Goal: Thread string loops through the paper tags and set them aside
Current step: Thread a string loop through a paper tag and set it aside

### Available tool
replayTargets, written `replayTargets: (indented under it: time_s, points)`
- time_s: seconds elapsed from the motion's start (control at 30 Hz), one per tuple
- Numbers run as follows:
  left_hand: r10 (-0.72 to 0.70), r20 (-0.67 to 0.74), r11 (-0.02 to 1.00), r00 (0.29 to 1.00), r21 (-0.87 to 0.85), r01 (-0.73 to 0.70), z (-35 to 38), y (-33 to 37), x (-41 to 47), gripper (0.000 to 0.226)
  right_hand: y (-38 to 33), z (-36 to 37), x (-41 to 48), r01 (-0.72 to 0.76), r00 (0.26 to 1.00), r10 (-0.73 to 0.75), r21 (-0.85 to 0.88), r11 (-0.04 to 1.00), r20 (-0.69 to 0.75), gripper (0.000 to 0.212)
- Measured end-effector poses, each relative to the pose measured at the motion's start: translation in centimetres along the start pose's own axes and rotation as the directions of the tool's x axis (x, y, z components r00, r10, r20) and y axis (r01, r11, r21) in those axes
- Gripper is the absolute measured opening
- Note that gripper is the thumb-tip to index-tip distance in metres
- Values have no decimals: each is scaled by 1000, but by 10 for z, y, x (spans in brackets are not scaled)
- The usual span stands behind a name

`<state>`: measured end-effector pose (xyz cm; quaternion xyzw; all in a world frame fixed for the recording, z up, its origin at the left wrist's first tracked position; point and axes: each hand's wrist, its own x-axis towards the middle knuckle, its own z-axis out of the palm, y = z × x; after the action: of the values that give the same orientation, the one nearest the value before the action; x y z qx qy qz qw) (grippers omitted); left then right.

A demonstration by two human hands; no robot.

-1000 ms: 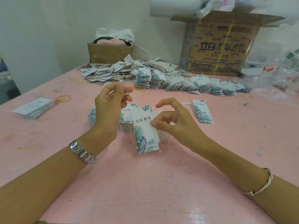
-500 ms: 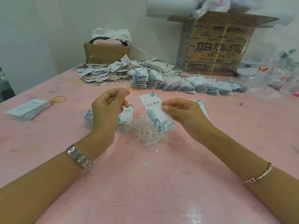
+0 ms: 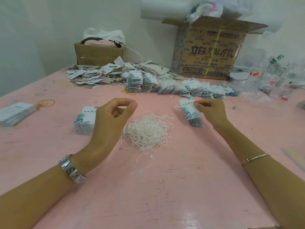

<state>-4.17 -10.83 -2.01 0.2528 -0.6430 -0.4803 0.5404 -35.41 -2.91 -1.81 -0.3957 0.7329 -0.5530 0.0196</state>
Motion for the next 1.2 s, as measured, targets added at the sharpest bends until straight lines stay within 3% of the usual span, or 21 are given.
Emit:
replayTargets:
  time_s: [0.1, 0.7, 1.2]
  points:
    - [17, 18, 1000, 1000, -9, -17, 1, 3, -2, 10, 8, -5, 3, 51, 998, -53, -107, 993, -20, 16]
    - [40, 66, 997, 997, 60, -44, 3, 4, -7, 3, 13, 0, 1, 72, 995, -88, -302, 950, -40, 18]
    - [42, 83, 998, 996, 43, -46, 3, 1, -6, 14, 22, -3, 0, 47, 999, -39, -315, 948, 30, 16]
